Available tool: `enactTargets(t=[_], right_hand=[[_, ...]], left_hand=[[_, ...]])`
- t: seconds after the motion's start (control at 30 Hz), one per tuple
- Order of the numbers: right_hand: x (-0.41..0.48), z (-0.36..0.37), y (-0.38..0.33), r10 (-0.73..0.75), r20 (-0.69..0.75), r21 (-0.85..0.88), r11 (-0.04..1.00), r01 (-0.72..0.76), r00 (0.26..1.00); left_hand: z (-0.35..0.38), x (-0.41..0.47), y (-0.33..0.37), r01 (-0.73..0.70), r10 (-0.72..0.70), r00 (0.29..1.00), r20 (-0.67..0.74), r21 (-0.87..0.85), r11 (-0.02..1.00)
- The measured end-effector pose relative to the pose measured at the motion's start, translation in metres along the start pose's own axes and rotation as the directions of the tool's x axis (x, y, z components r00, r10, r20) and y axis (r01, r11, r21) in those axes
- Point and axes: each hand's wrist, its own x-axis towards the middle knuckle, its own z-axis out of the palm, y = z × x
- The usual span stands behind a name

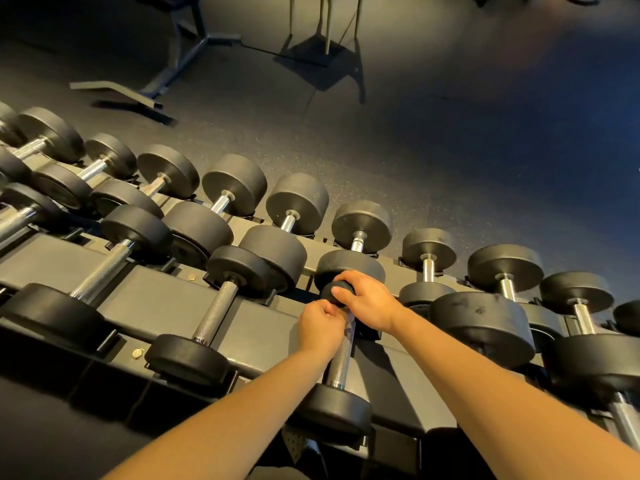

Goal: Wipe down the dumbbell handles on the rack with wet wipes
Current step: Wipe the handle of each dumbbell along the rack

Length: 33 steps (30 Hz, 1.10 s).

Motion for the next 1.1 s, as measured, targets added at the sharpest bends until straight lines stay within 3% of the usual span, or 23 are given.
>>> enactTargets(t=[0.1,0.2,0.27,0.4,0.57,0.7,0.77,0.83,0.87,0.9,0.97,1.03,1.1], right_hand=[[0.000,0.000,0.000,0.000,-0.004,0.013,1.000,0.000,1.000],[0.000,0.002,0.002,0.005,0.004,0.021,1.000,-0.005,1.000],[0.001,-0.001,0.002,0.015,0.015,0.078,0.997,-0.016,1.000],[-0.004,-0.016,0.009,0.145,0.117,0.391,0.903,-0.180,0.982],[-0.034,-0.013,0.037,0.206,0.030,0.331,0.921,-0.204,0.978],[-0.048,0.001,0.044,0.193,-0.003,0.322,0.929,-0.182,0.981],[-0.053,0.005,0.044,0.244,-0.095,0.309,0.929,-0.204,0.965],[-0.063,0.004,0.042,0.293,-0.211,0.287,0.930,-0.227,0.933],[-0.069,0.005,0.039,0.313,-0.199,0.291,0.924,-0.249,0.929],[-0.074,0.005,0.035,0.329,-0.136,0.313,0.909,-0.274,0.935],[-0.081,0.005,0.024,0.406,0.132,0.415,0.806,-0.422,0.904],[-0.082,0.002,0.016,0.418,0.344,0.523,0.658,-0.541,0.841],[-0.080,-0.002,0.012,0.404,0.410,0.607,0.549,-0.575,0.818]], left_hand=[[-0.007,0.005,-0.004,0.051,-0.052,0.988,0.146,0.014,0.999],[-0.018,0.008,0.002,0.045,-0.098,0.945,0.312,0.171,0.984],[-0.020,0.005,0.007,0.050,-0.152,0.929,0.337,0.292,0.955],[-0.009,-0.002,0.008,0.059,-0.126,0.976,0.179,0.337,0.940],[0.014,-0.006,0.012,-0.032,0.056,0.997,-0.051,0.386,0.922],[0.011,-0.008,0.015,0.007,0.008,0.999,-0.033,0.436,0.900],[0.011,-0.010,0.016,0.027,-0.030,1.000,-0.004,0.537,0.843],[0.011,-0.015,0.018,0.005,-0.021,1.000,0.014,0.695,0.719],[0.012,-0.019,0.019,-0.019,0.007,1.000,0.019,0.766,0.642],[0.013,-0.024,0.021,-0.050,0.036,0.999,0.036,0.819,0.572],[0.015,-0.032,0.021,-0.112,0.087,0.993,0.079,0.850,0.515],[0.012,-0.037,0.019,-0.142,0.104,0.990,0.099,0.790,0.596],[0.004,-0.042,0.018,-0.181,0.118,0.983,0.138,0.688,0.703]])
